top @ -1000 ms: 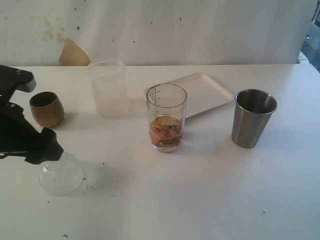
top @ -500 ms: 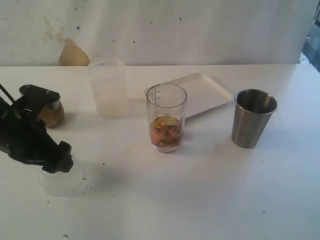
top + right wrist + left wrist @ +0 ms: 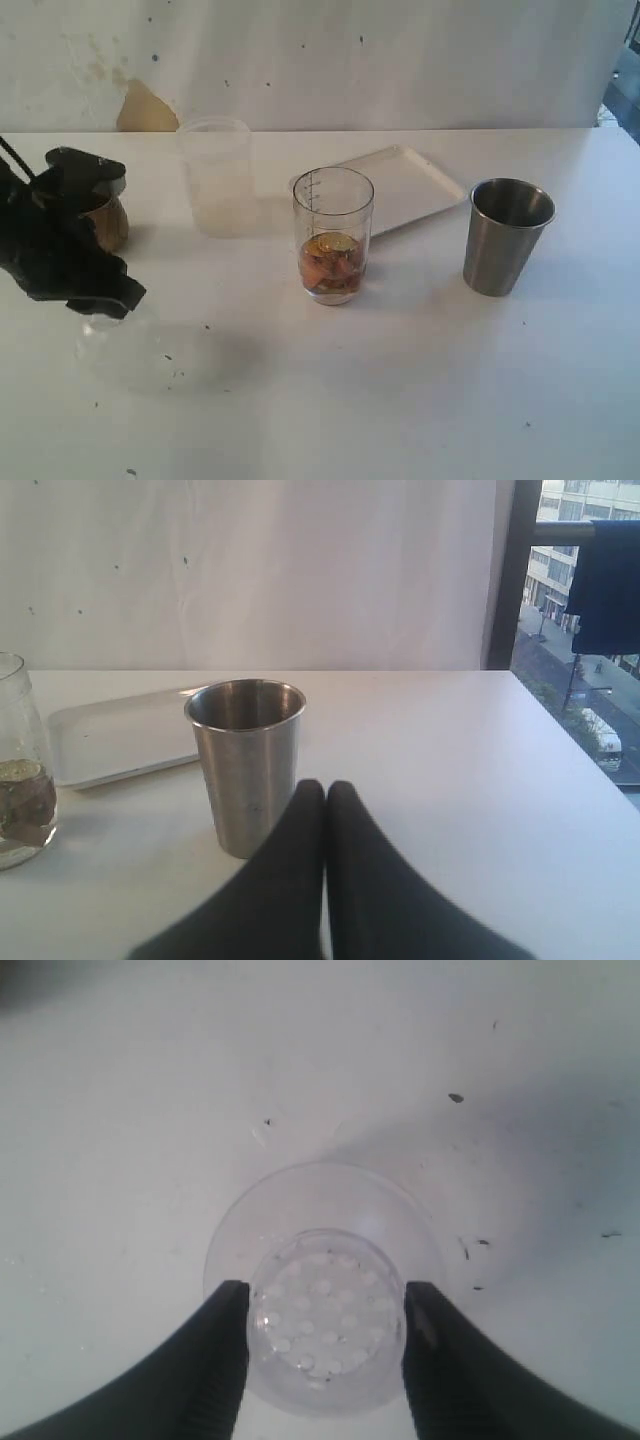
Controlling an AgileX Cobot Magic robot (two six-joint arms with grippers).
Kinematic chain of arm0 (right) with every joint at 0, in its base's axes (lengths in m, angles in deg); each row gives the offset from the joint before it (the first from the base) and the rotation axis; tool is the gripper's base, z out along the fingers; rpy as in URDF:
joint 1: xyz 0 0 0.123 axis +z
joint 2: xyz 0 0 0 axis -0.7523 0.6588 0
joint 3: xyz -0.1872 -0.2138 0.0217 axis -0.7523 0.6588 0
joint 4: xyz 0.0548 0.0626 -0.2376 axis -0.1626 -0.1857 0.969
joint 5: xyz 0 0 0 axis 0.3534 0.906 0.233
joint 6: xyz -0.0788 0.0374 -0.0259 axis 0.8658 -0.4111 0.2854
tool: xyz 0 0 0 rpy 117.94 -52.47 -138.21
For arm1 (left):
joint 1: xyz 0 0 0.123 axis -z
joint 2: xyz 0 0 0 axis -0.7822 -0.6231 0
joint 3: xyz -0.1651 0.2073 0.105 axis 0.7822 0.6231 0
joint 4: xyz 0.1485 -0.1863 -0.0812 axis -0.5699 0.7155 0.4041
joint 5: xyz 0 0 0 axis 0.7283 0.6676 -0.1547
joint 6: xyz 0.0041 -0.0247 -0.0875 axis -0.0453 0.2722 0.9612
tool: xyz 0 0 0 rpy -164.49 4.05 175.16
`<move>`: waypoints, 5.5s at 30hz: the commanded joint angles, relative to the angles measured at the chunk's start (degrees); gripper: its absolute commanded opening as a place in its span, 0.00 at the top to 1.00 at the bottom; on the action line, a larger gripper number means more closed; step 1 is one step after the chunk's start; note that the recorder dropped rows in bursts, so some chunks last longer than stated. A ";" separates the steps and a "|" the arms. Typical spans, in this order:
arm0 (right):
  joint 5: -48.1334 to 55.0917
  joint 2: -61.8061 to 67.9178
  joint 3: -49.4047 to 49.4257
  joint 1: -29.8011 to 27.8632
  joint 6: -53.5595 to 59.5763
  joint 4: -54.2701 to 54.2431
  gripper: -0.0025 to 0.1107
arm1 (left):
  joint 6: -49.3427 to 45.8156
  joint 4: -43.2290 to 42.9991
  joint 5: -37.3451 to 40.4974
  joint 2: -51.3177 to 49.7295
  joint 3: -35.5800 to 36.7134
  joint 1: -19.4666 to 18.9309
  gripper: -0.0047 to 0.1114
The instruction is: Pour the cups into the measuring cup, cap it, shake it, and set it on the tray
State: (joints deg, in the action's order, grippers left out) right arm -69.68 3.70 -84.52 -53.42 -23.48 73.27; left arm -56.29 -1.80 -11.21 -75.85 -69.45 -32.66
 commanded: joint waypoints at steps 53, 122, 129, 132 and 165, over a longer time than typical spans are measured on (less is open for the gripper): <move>-0.43 -0.28 0.39 0.03 -0.04 0.24 0.98 | -11.98 3.78 28.69 -26.18 -70.88 18.54 0.96; -49.16 47.87 -9.66 3.99 -10.41 21.64 0.87 | -11.38 0.44 28.69 -26.25 -70.88 18.32 0.96; -62.53 66.05 -9.81 4.65 -14.49 22.12 0.44 | -11.15 0.44 28.69 -26.25 -70.88 18.32 0.96; -73.08 74.04 -10.04 4.91 -15.04 24.08 0.26 | -11.15 0.44 28.69 -26.25 -70.88 18.32 0.96; -78.04 112.35 -35.77 12.59 -8.62 34.93 0.17 | -11.15 0.07 28.69 -26.25 -70.88 18.32 0.96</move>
State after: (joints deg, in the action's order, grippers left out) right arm -146.80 114.27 -118.64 -41.67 -32.90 107.35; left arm -67.90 -1.42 17.63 -102.94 -139.91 -14.28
